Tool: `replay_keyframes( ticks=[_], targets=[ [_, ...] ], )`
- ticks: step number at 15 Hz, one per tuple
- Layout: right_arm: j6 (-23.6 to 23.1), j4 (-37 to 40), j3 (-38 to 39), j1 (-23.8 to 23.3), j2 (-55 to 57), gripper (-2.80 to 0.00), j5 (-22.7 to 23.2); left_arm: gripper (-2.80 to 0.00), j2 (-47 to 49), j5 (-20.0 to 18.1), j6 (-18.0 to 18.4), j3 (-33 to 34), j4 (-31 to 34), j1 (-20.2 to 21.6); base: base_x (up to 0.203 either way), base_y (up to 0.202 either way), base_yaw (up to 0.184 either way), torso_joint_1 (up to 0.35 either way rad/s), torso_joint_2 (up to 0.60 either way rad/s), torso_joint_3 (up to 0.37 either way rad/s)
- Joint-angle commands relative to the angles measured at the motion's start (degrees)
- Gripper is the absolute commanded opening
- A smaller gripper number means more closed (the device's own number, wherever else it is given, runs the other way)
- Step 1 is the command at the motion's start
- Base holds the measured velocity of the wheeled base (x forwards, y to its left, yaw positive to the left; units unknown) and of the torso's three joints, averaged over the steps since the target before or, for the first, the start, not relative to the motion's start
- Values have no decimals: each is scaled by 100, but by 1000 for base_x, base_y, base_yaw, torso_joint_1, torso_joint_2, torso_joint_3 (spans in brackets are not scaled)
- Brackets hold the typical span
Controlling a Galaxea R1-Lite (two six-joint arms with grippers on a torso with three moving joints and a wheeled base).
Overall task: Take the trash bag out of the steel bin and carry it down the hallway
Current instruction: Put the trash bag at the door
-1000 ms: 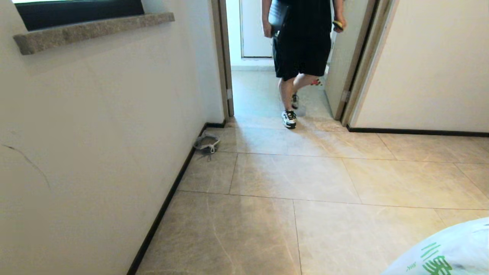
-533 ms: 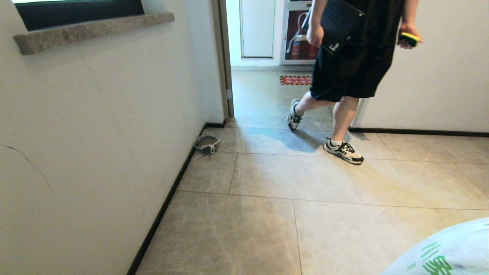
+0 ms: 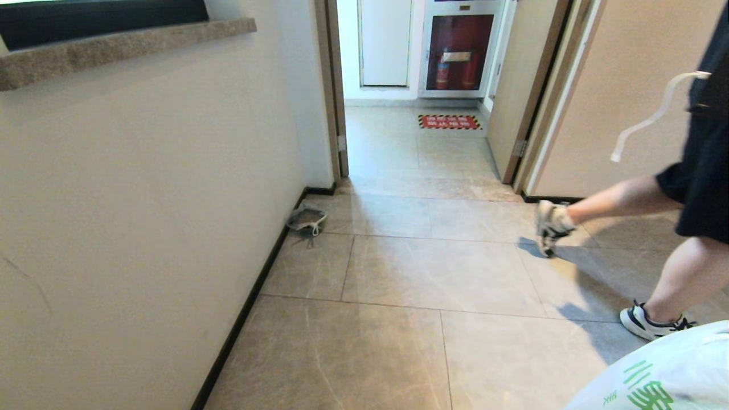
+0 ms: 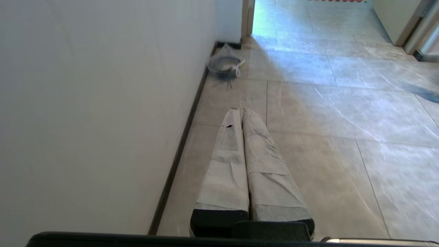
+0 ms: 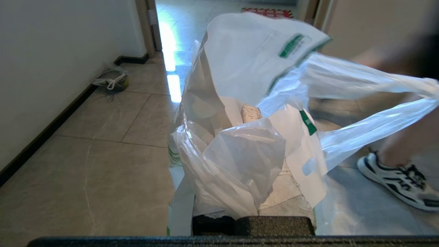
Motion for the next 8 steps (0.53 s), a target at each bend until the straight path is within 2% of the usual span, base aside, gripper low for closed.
replay_keyframes(
  ticks=[1,5,8],
  targets=[
    [-3,-9,229,-12,5,-280,2,-280,0,3,2,9,4,-5,191,0,1,2,1,1],
    [-12,-9,229,-13,5,-280,2,-280,0,3,38,9,4,-5,156,0,1,1,2,2],
    [-12,-9,229,-6,5,-280,2,-280,0,3,20,9,4,-5,0,0,0,0,0,0]
  ],
)
